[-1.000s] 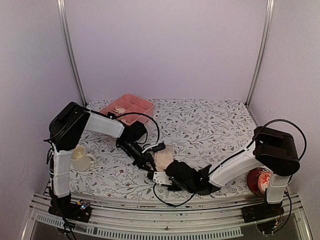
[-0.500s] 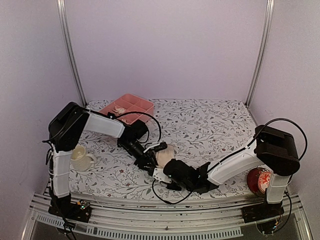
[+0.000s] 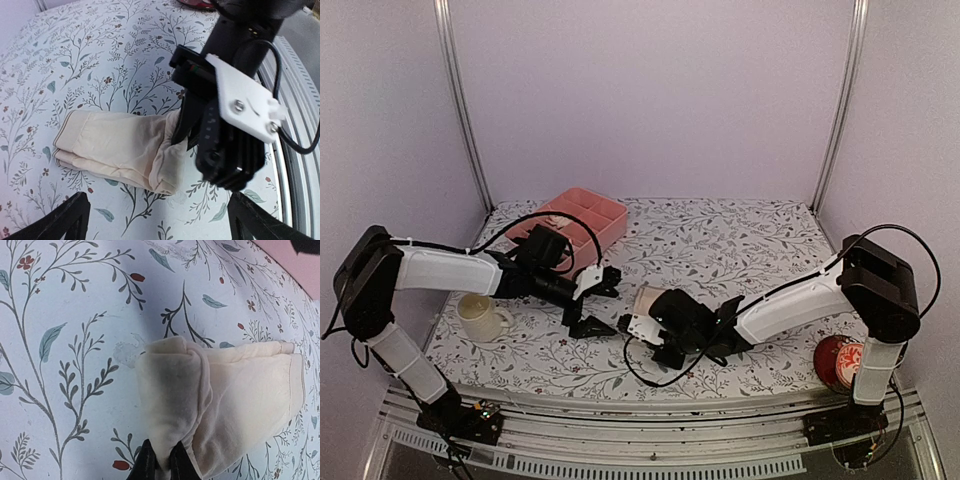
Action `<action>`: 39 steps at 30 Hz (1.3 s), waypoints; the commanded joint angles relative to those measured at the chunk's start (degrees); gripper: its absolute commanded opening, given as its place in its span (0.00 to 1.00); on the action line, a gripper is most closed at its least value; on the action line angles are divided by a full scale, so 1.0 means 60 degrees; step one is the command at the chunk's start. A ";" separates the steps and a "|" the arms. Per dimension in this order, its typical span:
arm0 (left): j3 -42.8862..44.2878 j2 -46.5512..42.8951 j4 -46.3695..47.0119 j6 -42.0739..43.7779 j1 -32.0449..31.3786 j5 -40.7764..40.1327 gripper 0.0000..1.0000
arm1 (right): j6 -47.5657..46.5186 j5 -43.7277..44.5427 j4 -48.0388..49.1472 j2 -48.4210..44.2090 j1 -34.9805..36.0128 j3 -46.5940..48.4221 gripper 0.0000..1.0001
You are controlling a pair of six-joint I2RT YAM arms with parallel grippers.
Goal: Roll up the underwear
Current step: Roll the underwear at the center of the board.
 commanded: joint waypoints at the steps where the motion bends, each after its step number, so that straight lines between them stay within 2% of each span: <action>1: -0.1360 -0.0963 0.2481 0.0848 -0.0058 -0.0772 0.98 | 0.0526 -0.2271 -0.1605 0.0099 -0.0601 0.0503 0.04; 8: -0.2919 -0.1850 0.4183 0.2107 -0.0912 -0.2113 0.93 | 0.0782 -0.4996 -0.2850 0.0632 -0.1578 0.1429 0.04; 10: -0.3370 -0.1933 0.4736 0.2521 -0.1346 -0.2781 0.93 | 0.0788 -0.5384 -0.3235 0.0881 -0.1752 0.1689 0.04; 15: -0.3979 -0.1344 0.5831 0.3389 -0.2475 -0.4913 0.94 | 0.0744 -0.6941 -0.3892 0.1514 -0.2219 0.2326 0.04; 21: -0.4080 -0.0650 0.6536 0.3665 -0.3239 -0.6046 0.90 | 0.0665 -0.8185 -0.3965 0.1910 -0.2414 0.2394 0.04; 31: -0.3772 0.0129 0.6546 0.3725 -0.3698 -0.6887 0.86 | 0.0439 -0.8410 -0.4241 0.2201 -0.2514 0.2539 0.04; 39: -0.3479 0.0664 0.6345 0.3715 -0.3818 -0.7143 0.70 | 0.0462 -0.8144 -0.4250 0.2216 -0.2502 0.2543 0.04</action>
